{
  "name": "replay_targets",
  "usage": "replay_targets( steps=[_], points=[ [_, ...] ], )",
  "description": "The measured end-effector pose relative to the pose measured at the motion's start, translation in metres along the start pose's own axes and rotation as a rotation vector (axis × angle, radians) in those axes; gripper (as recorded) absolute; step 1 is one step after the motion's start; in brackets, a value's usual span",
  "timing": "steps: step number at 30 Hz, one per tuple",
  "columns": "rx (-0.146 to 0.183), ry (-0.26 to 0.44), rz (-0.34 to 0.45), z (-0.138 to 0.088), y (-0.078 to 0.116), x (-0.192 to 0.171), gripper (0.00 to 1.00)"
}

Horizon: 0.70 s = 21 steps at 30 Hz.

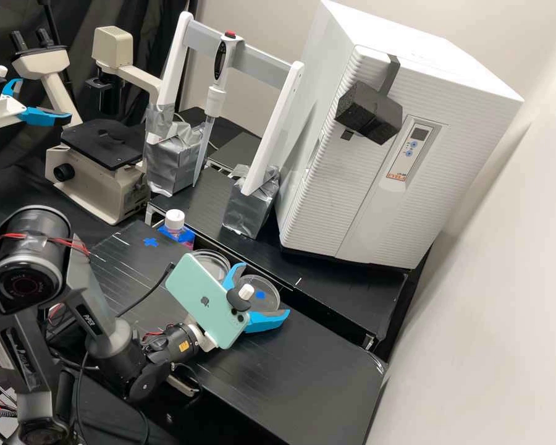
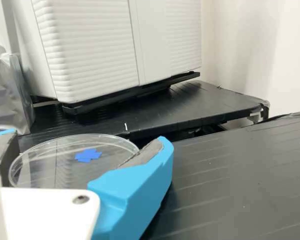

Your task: Open the lid

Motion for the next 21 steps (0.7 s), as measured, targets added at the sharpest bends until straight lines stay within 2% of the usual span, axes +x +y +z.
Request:
replay_targets(
  steps=[6, 14, 21],
  points=[
    [-0.015, 0.003, 0.006, 0.0007, 0.0008, -0.0001, 0.00],
    [-0.015, -0.017, 0.036, 0.0026, 0.0037, -0.0003, 0.00],
    [-0.034, -0.024, 0.050, 0.0013, 0.0045, -0.0001, 0.00]
  ],
)
